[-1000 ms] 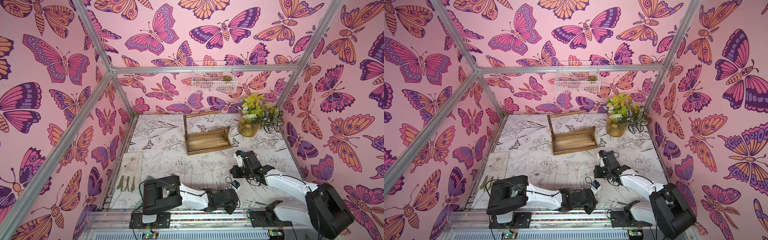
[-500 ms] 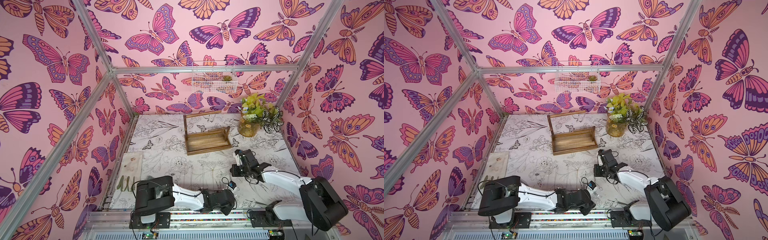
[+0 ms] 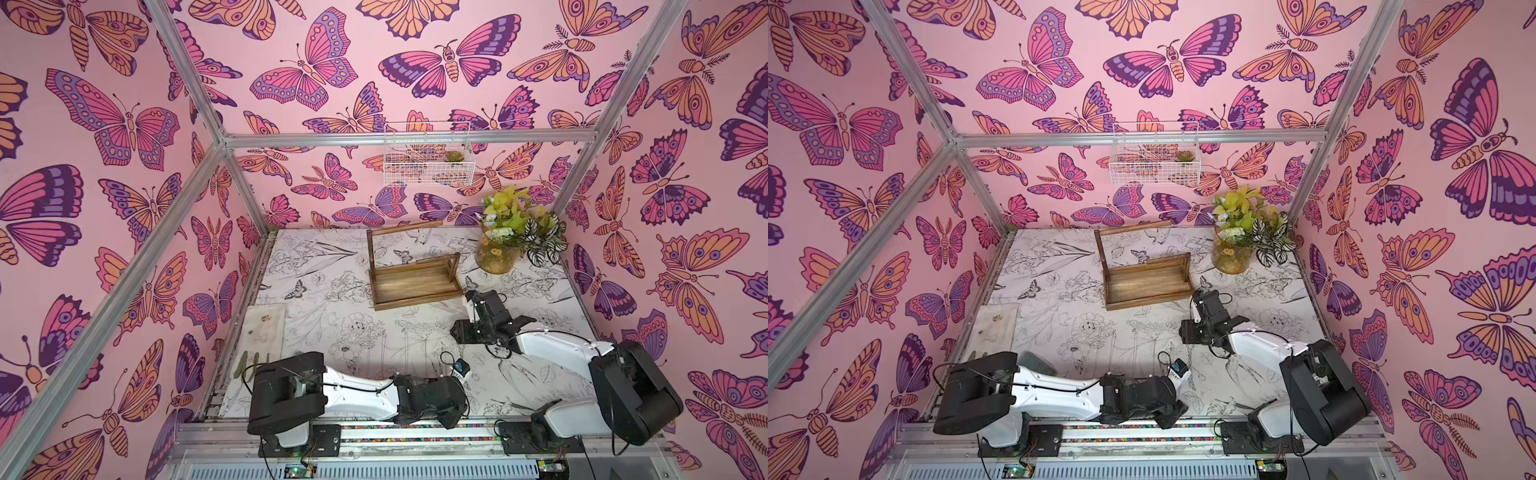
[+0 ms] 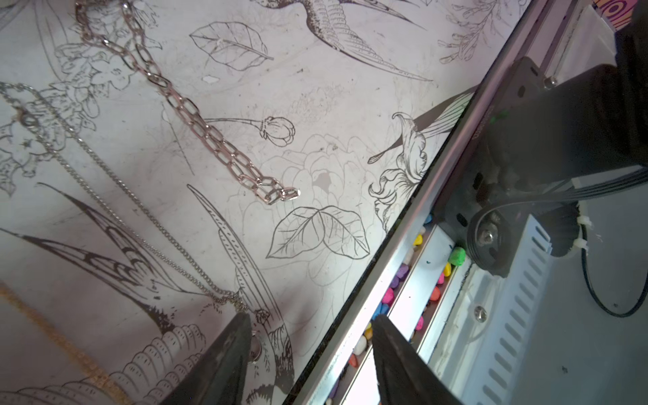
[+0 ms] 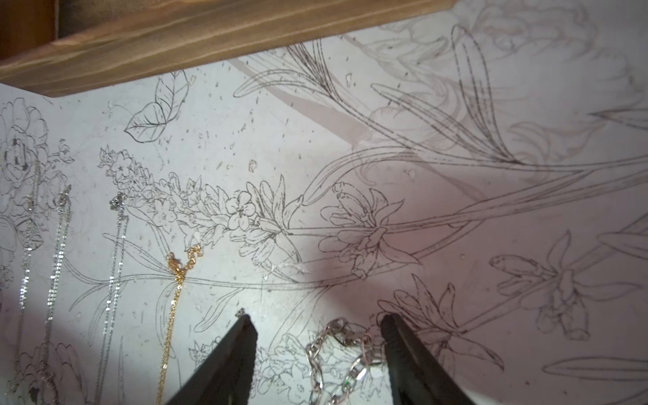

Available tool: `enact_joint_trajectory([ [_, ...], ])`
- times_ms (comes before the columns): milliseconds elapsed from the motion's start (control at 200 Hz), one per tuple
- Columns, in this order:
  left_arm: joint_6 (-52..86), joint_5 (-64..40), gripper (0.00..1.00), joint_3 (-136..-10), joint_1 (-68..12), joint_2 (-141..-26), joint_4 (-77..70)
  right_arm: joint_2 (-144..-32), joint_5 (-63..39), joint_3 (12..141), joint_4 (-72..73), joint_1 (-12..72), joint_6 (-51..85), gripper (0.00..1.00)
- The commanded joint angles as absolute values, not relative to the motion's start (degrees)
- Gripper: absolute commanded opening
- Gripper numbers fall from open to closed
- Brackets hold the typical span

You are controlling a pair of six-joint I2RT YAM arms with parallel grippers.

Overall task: Take the necklace off the jewelry display stand
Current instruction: Place the necklace at the center of the board, then reset both arms

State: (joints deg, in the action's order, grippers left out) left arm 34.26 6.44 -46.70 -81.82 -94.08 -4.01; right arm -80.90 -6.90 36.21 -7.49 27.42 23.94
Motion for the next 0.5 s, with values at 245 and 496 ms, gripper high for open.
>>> enact_joint_trajectory([
  [245,30.08,15.47,0.71,-45.67,-79.81,-81.22,6.41,-73.13,-5.35,43.22,-16.48,27.7,21.39,0.65],
  [496,23.17,15.07,0.89,-47.15,-68.45,-69.27,14.75,-65.28,-3.4,47.86,-22.95,27.68,19.55,0.97],
])
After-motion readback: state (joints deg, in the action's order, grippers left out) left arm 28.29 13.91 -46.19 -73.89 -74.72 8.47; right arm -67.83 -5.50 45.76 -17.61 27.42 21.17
